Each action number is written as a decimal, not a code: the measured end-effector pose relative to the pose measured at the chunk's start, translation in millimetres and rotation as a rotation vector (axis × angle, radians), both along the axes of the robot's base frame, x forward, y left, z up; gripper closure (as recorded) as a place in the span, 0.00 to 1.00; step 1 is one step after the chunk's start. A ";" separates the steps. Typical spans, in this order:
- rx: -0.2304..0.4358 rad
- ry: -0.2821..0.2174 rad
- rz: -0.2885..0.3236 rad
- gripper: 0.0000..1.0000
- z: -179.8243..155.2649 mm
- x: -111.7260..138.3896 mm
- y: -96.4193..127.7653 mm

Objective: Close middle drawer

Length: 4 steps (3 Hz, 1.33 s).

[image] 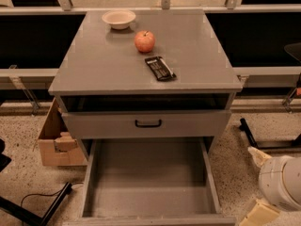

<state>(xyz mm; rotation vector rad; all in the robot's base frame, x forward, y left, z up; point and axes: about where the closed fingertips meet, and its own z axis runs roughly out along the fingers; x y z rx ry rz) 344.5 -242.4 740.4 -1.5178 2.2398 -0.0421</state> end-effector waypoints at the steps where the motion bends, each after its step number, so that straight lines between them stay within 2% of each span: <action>1: 0.037 -0.002 0.007 0.00 -16.3 4.0 5.6; 2: 0.104 0.045 -0.020 0.00 -75.6 -8.7 5.7; 3: 0.171 0.116 -0.069 0.14 -141.0 -40.1 4.5; 4: 0.227 0.173 -0.110 0.38 -190.8 -75.9 3.6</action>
Offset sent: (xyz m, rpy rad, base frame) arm -0.0328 0.0026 -0.1750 0.2033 0.1367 -0.0702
